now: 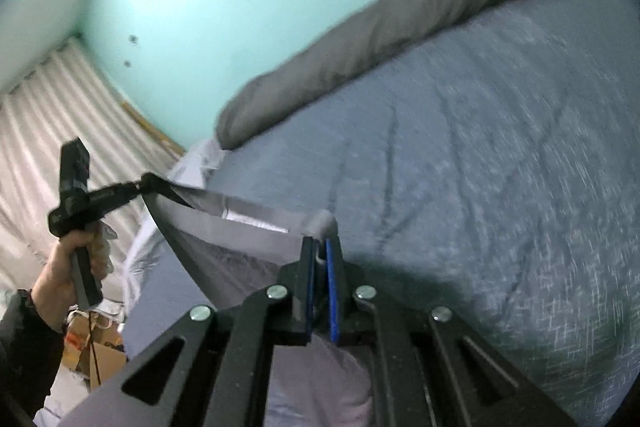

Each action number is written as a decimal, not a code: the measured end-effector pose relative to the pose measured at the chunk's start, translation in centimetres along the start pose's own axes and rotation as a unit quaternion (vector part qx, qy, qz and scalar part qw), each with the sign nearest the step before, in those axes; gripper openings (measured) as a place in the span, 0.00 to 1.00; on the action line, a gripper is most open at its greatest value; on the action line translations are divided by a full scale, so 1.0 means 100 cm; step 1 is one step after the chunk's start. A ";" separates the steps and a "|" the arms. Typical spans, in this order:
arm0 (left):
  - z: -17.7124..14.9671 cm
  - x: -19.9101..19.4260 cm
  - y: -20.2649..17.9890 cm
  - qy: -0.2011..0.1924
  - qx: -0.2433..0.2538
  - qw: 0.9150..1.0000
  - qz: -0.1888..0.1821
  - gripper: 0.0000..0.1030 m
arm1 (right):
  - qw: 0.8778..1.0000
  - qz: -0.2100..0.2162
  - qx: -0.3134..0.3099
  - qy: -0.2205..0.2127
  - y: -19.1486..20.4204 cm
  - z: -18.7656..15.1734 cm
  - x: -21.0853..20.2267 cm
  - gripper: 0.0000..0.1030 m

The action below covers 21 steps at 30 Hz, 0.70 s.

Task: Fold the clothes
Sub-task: 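Lift the T-shirt with the left tool while the right tool holds another edge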

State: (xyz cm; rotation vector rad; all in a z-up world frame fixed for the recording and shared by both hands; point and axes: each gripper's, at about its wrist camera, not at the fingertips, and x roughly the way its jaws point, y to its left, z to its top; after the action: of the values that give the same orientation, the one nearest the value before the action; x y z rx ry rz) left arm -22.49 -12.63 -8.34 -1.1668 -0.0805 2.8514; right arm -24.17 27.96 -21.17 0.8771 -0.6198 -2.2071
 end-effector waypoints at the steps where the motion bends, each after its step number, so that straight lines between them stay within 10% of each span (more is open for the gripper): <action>1: -0.003 -0.014 0.002 -0.005 -0.002 1.000 0.000 0.05 | 1.000 0.011 -0.006 -0.005 0.008 0.002 -0.006 0.05; 12: -0.044 -0.116 0.022 -0.027 -0.022 0.999 0.004 0.05 | 0.994 0.084 -0.061 -0.034 0.076 0.009 -0.041 0.05; 21: -0.075 -0.035 0.034 -0.001 -0.056 0.998 0.001 0.05 | 0.998 0.038 -0.048 -0.006 0.047 0.004 -0.010 0.05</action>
State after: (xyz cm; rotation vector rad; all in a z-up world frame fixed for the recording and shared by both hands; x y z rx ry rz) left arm -14.83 -16.05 -11.47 -1.1850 -0.2432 2.8841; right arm -21.97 25.66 -17.55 0.7792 -0.5396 -2.1554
